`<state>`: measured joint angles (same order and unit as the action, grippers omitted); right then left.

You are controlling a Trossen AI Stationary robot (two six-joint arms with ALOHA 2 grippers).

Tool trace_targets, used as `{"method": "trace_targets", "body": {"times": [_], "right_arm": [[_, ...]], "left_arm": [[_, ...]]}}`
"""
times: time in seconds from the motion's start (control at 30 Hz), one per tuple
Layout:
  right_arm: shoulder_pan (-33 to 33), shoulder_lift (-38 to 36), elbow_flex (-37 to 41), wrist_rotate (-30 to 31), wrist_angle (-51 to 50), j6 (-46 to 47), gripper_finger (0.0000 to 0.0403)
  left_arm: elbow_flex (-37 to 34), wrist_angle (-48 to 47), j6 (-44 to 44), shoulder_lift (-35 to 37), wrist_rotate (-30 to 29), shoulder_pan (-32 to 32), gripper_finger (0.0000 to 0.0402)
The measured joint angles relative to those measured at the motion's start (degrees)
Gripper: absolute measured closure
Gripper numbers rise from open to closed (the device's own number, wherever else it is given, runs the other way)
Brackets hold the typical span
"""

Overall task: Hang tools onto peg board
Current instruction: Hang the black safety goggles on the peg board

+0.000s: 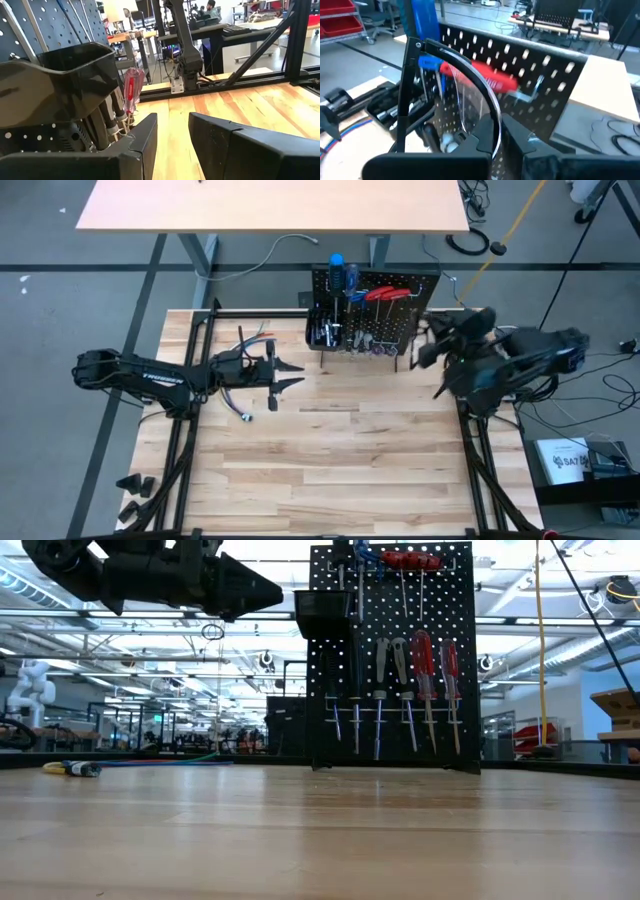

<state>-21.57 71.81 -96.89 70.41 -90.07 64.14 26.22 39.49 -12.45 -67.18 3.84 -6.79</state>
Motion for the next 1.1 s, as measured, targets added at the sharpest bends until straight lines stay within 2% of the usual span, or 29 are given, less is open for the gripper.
{"method": "trace_targets", "body": {"times": [0.17,0.43,0.63,0.9,1.0,1.1], "right_arm": [[1.77,-1.8,-8.36,-0.8,0.1,-9.13,0.0396],[8.9,-6.63,-18.02,-12.06,0.11,-20.86,0.0396],[14.05,-11.62,-17.31,-29.0,0.02,-24.12,0.0397],[16.65,-14.43,-9.91,-54.0,0.01,-24.49,0.0397],[16.75,-14.57,-7.39,-60.85,-0.03,-23.12,0.0398],[16.75,-14.52,-4.72,-63.44,0.06,-21.57,0.0398]], "left_arm": [[-0.01,-0.79,0.0,0.0,0.0,-0.01,0.0283],[-0.02,-5.9,0.06,0.0,0.0,0.0,0.0283],[-0.02,-7.03,0.09,0.0,0.0,0.0,0.0283],[-0.02,-7.03,0.13,0.0,0.0,0.0,0.0283],[-0.02,-6.92,0.17,0.0,0.0,0.0,0.0283],[-0.02,-5.23,2.11,0.0,0.0,0.0,0.0283]]}}
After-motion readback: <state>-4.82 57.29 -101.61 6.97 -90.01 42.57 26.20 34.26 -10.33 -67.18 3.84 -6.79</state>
